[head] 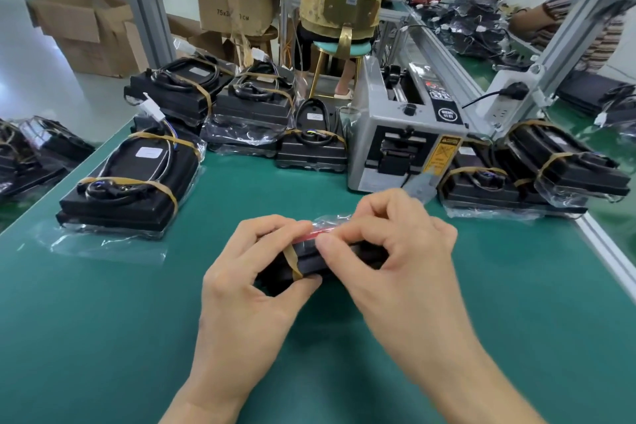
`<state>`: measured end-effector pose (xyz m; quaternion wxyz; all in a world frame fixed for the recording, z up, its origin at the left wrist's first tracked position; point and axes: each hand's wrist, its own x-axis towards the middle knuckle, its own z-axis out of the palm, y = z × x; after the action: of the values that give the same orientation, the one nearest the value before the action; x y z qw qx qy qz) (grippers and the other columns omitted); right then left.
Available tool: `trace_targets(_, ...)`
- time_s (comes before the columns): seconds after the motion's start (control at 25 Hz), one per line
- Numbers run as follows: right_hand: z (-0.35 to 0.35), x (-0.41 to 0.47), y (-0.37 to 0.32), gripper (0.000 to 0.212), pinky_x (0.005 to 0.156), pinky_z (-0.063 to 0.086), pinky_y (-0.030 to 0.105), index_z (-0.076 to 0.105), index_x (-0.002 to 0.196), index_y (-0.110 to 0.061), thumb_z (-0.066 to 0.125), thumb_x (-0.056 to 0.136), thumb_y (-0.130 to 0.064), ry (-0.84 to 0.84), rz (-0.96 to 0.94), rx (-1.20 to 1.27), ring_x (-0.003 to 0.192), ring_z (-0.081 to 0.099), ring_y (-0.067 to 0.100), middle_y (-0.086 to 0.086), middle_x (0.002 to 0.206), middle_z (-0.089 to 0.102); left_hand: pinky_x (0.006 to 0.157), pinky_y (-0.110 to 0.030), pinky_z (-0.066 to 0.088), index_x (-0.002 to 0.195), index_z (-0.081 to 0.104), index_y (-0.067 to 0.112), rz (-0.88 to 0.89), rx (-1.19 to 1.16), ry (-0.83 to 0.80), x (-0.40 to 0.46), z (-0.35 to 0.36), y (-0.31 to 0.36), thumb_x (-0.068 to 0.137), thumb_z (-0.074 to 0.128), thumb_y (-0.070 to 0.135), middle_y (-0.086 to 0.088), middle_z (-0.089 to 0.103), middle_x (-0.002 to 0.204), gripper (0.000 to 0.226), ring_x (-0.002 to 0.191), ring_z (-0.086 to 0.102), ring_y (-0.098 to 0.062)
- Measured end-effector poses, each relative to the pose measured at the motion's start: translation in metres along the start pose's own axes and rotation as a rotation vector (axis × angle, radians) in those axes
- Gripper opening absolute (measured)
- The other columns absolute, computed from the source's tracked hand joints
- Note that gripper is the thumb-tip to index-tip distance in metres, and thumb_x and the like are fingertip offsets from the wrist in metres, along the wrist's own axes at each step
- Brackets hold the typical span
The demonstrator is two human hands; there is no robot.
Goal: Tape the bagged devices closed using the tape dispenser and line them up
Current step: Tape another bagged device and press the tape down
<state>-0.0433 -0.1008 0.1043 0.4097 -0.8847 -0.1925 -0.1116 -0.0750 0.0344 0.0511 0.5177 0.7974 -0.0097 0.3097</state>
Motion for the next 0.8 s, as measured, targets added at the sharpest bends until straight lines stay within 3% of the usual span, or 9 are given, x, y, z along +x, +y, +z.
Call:
trace_targets(0.08,0.01,-0.006,0.003,0.014,0.091,0.021,0.026,0.07,0.066,-0.031,0.073,0.08,-0.034,0.064,0.019,-0.051,0.098,0.043,0.001,-0.015,0.087,0.048,0.083,-0.008,0.042,0.105,0.069,0.02,-0.002,0.009,0.02,-0.003,0.003,0.006,0.061,0.075,0.011,0.005,0.062,0.102,0.045,0.097,0.06,-0.006)
trace_targets(0.28,0.021,-0.007,0.002,0.015,0.092,0.023,0.027,0.068,0.063,-0.029,0.075,0.075,-0.033,0.14,0.099,0.018,0.099,0.043,0.003,-0.013,0.088,0.049,0.082,-0.009,0.042,0.106,0.07,0.016,-0.013,0.045,0.045,-0.008,0.006,0.011,0.062,0.076,0.011,0.002,0.061,0.1,0.044,0.095,0.059,-0.006)
trace_targets(0.48,0.014,-0.003,0.002,0.013,0.094,0.039,0.047,0.065,0.063,-0.027,0.073,0.074,-0.029,0.124,0.161,0.17,0.097,0.052,0.009,-0.014,0.088,0.05,0.085,-0.01,0.041,0.107,0.071,0.014,-0.032,0.095,0.029,-0.009,0.004,0.008,0.058,0.087,-0.002,0.0,0.062,0.101,0.054,0.098,0.059,-0.007)
trace_targets(0.6,0.016,-0.004,-0.002,0.008,0.1,0.029,0.031,0.063,0.072,-0.033,0.069,0.069,-0.039,0.104,0.155,0.104,0.099,0.051,0.005,-0.018,0.092,0.049,0.085,-0.01,0.041,0.106,0.069,0.019,-0.032,0.059,0.037,-0.007,0.004,0.009,0.06,0.082,0.005,0.002,0.061,0.101,0.05,0.097,0.059,-0.007)
trace_targets(0.68,0.016,-0.004,-0.001,0.01,0.095,0.02,0.018,0.062,0.074,-0.033,0.072,0.073,-0.035,0.099,0.154,0.067,0.101,0.048,0.003,-0.017,0.093,0.05,0.085,-0.011,0.042,0.106,0.069,0.02,-0.035,0.05,0.041,-0.007,0.004,0.01,0.061,0.078,0.008,0.002,0.061,0.101,0.047,0.097,0.06,-0.007)
trace_targets(0.8,0.014,-0.001,0.004,0.019,0.097,0.024,0.022,0.061,0.073,-0.032,0.071,0.08,-0.018,0.111,0.155,0.106,0.101,0.047,0.003,-0.016,0.091,0.052,0.087,-0.011,0.041,0.107,0.07,0.017,-0.044,0.053,0.035,-0.006,0.003,0.009,0.06,0.078,0.008,0.003,0.061,0.101,0.049,0.099,0.06,-0.009)
